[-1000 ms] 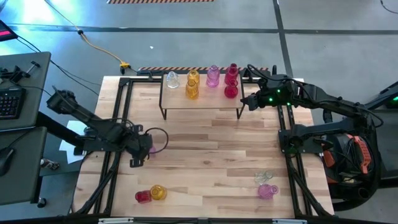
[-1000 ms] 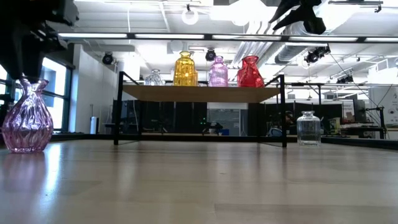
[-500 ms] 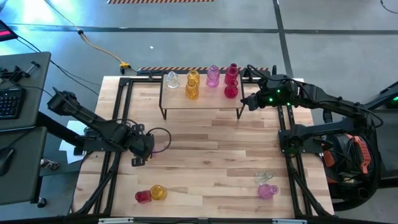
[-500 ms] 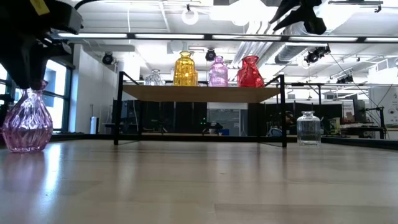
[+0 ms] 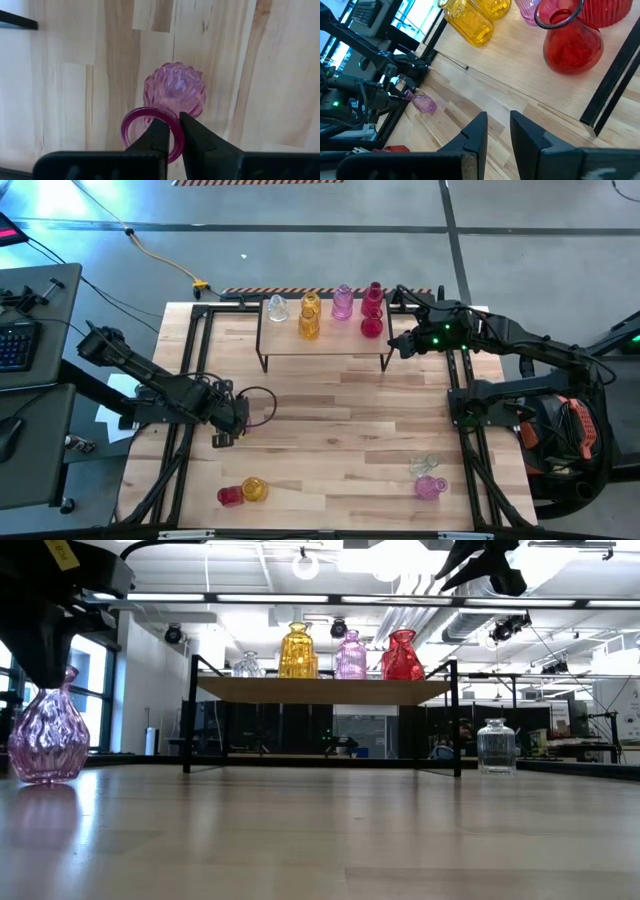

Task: Sort vases onto shelf
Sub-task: Put the top violet vase aligned with the other violet vase on the shelf

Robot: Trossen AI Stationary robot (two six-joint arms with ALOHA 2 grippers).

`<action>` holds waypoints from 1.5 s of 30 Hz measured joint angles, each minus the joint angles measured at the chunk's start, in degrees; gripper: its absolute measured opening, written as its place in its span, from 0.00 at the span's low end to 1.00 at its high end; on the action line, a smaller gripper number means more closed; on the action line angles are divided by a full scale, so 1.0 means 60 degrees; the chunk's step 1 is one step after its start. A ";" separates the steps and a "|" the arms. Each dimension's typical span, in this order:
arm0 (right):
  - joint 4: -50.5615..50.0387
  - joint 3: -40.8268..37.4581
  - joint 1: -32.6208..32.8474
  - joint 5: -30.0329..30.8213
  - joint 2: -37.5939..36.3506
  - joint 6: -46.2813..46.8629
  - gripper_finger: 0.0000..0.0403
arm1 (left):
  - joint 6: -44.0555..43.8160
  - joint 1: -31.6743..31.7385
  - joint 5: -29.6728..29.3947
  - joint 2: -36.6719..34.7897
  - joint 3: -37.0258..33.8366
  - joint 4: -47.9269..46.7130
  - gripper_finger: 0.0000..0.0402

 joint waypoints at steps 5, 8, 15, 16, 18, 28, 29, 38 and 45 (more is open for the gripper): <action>-0.0004 0.0000 -0.0002 -0.0018 0.0000 0.0000 0.16 | 0.0000 0.0004 0.0272 0.0011 0.0097 -0.0076 0.04; 0.0000 0.0000 -0.0004 -0.0190 0.0000 0.0000 0.16 | 0.0075 0.0000 0.0289 0.0007 0.0523 -0.0095 0.04; 0.0007 0.0000 -0.0004 -0.0792 0.0000 -0.0581 0.16 | 0.0479 0.0218 -0.0257 0.0007 0.1677 -0.0071 0.04; 0.0010 0.0000 -0.0004 -0.0913 0.0000 -0.0650 0.17 | 0.0506 0.0309 -0.0295 0.0007 0.1839 -0.0093 0.04; 0.0020 0.0000 -0.0004 -0.1037 0.0000 -0.0744 0.19 | 0.0666 0.0518 -0.0406 0.0007 0.2143 -0.0062 0.04; 0.0765 0.0000 -0.0004 -0.1417 0.0017 -0.1512 0.37 | 0.1949 0.1844 -0.0592 0.0007 0.3581 0.0234 0.04; 0.0933 0.0000 0.0001 -0.1458 0.0053 -0.1565 0.37 | 0.2066 0.1974 -0.0592 0.0006 0.3692 0.0376 0.04; 0.2670 0.0000 0.0699 -0.1548 0.1126 -0.3055 0.38 | 0.3042 0.2867 -0.0552 0.0022 0.4135 0.2533 0.04; 0.4694 0.0000 0.0998 -0.1973 0.2185 -0.3252 0.38 | 0.3425 0.3250 -0.0419 0.0069 0.4138 0.3490 0.04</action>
